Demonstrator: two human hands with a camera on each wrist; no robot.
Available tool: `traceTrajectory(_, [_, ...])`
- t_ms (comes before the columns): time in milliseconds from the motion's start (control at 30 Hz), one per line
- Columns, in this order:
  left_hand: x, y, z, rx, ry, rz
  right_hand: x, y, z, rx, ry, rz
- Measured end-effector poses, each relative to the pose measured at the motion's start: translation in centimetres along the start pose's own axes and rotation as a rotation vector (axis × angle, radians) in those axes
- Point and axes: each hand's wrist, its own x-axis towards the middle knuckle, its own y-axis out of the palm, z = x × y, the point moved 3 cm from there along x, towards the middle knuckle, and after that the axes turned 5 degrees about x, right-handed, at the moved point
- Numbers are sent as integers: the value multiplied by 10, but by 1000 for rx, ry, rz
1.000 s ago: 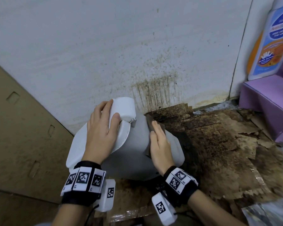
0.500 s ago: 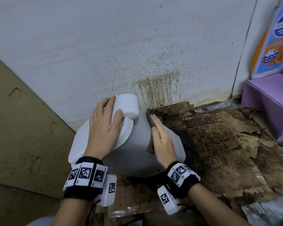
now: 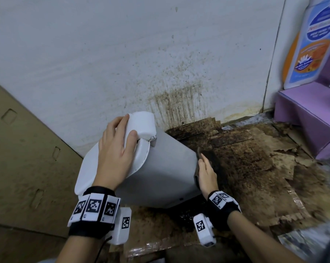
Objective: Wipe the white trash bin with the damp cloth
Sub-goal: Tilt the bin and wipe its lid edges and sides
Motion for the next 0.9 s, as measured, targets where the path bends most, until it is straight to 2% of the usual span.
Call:
traceTrajectory(233, [0, 1, 0, 12, 3, -3, 2, -2, -1, 34, 17, -11])
traceTrajectory(400, [0, 0, 0, 16, 2, -13, -6, 8, 13, 47, 59, -148])
traceTrajectory(467, [1, 0, 1, 11, 0, -10, -13, 14, 28, 58, 40, -158])
traceTrajectory(733, [3, 2, 0, 26, -5, -15, -64, 58, 109, 310, -260, 82])
traceTrajectory(900, [2, 1, -2, 26, -1, -15, -79, 72, 119, 169, -416, 207])
